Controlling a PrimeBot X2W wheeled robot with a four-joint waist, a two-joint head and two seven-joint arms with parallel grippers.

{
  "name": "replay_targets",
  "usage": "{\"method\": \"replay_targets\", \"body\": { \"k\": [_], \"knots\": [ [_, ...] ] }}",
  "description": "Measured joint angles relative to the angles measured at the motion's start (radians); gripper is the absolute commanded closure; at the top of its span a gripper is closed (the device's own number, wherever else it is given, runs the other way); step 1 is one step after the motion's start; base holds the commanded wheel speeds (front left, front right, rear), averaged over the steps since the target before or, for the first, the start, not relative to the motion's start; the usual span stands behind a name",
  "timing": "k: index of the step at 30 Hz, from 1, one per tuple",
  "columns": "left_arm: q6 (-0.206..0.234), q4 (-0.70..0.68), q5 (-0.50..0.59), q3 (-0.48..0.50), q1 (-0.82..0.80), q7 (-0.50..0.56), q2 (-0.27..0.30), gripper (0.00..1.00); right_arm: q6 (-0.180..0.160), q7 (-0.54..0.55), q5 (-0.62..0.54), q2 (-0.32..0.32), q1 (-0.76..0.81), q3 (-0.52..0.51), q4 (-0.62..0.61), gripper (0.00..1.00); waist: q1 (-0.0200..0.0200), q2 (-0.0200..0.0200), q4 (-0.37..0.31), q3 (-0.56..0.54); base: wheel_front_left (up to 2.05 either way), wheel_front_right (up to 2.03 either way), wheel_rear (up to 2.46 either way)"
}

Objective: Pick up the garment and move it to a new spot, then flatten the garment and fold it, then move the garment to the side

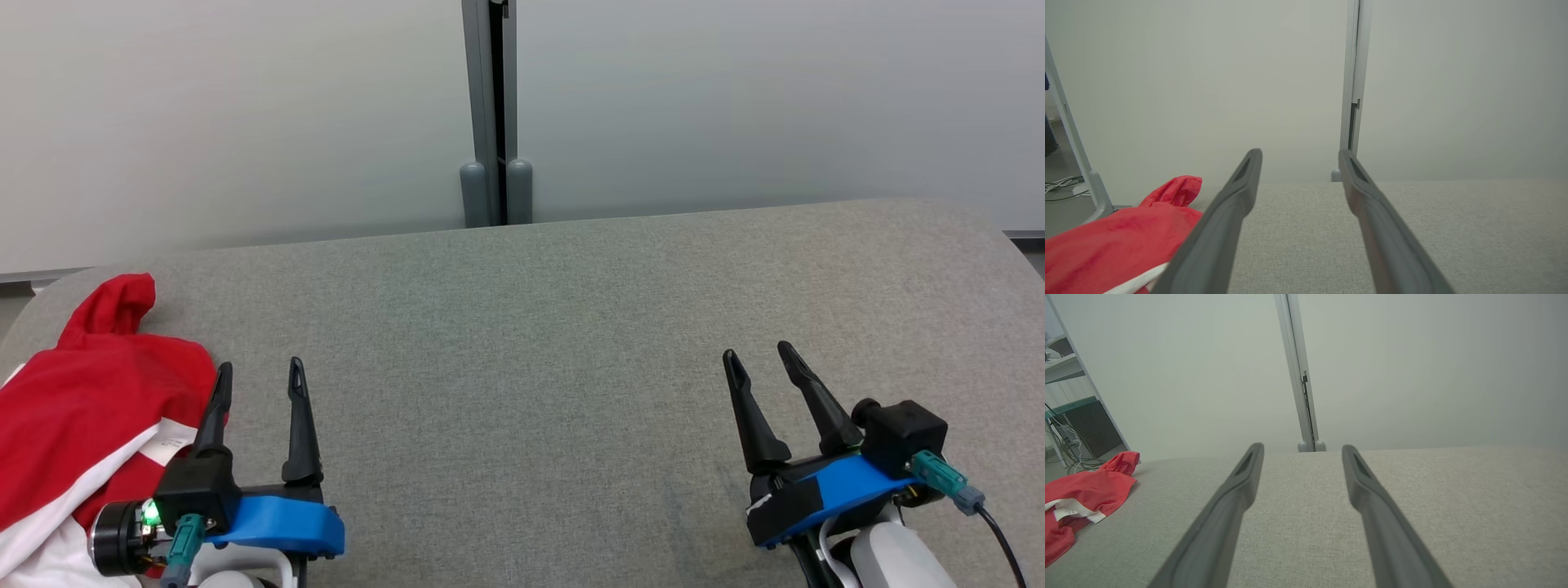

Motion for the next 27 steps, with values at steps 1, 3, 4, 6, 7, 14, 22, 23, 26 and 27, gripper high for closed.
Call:
{"method": "replay_targets", "body": {
  "k": [1, 3, 4, 6, 7, 14, 22, 23, 26, 27],
  "knots": [
    [0.000, 0.001, 0.007, 0.001, 0.000, -0.001, -0.001, 0.00, 0.000, -0.001, -0.007, 0.000, 0.000, 0.000, 0.000, 0.00, 0.0000, 0.0000, 0.000, 0.000, 0.00, 0.00, 0.00],
    [-0.003, 0.002, 0.019, 0.003, 0.000, -0.005, -0.002, 0.00, 0.000, -0.004, -0.022, 0.000, 0.000, -0.002, 0.000, 0.00, 0.0000, 0.0000, -0.002, 0.000, 0.00, 0.00, 0.00],
    [-0.003, 0.003, 0.026, 0.004, 0.000, -0.007, -0.004, 0.00, 0.000, -0.005, -0.033, 0.000, -0.001, -0.002, 0.000, 0.00, 0.0000, 0.0000, -0.002, 0.000, 0.00, 0.00, 0.00],
    [-0.003, 0.004, 0.040, 0.004, 0.000, -0.010, -0.006, 0.00, 0.000, -0.009, -0.046, 0.000, -0.001, -0.002, 0.000, 0.00, -0.0001, 0.0000, -0.003, 0.000, 0.00, 0.00, 0.00],
    [-0.003, 0.005, 0.047, 0.005, 0.000, -0.011, -0.007, 0.00, 0.000, -0.011, -0.052, 0.000, -0.001, -0.002, -0.001, 0.00, 0.0000, 0.0000, -0.003, 0.001, 0.00, 0.00, 0.00],
    [-0.009, 0.012, 0.057, 0.013, -0.002, -0.013, -0.013, 0.00, 0.000, -0.013, -0.060, 0.001, -0.001, -0.002, -0.006, 0.00, 0.0000, 0.0000, -0.005, 0.002, 0.00, 0.00, 0.00],
    [-0.015, 0.021, 0.053, 0.018, -0.003, -0.013, -0.019, 0.00, 0.000, -0.013, -0.059, 0.001, -0.001, -0.005, -0.007, 0.00, 0.0000, 0.0000, -0.005, 0.002, 0.00, 0.00, 0.00],
    [-0.016, 0.023, 0.053, 0.018, -0.003, -0.013, -0.020, 0.00, 0.000, -0.013, -0.058, 0.001, -0.001, -0.005, -0.007, 0.00, 0.0000, 0.0000, -0.004, 0.002, 0.00, 0.00, 0.00],
    [-0.018, 0.025, 0.053, 0.021, -0.004, -0.013, -0.022, 0.00, 0.000, -0.013, -0.053, 0.001, -0.001, -0.004, -0.007, 0.00, 0.0000, 0.0000, -0.004, 0.002, 0.00, 0.00, 0.00],
    [-0.018, 0.026, 0.053, 0.021, -0.004, -0.013, -0.022, 0.00, 0.000, -0.013, -0.053, 0.001, -0.001, -0.004, -0.007, 0.00, 0.0000, 0.0000, -0.004, 0.002, 0.00, 0.00, 0.00]
  ]
}}
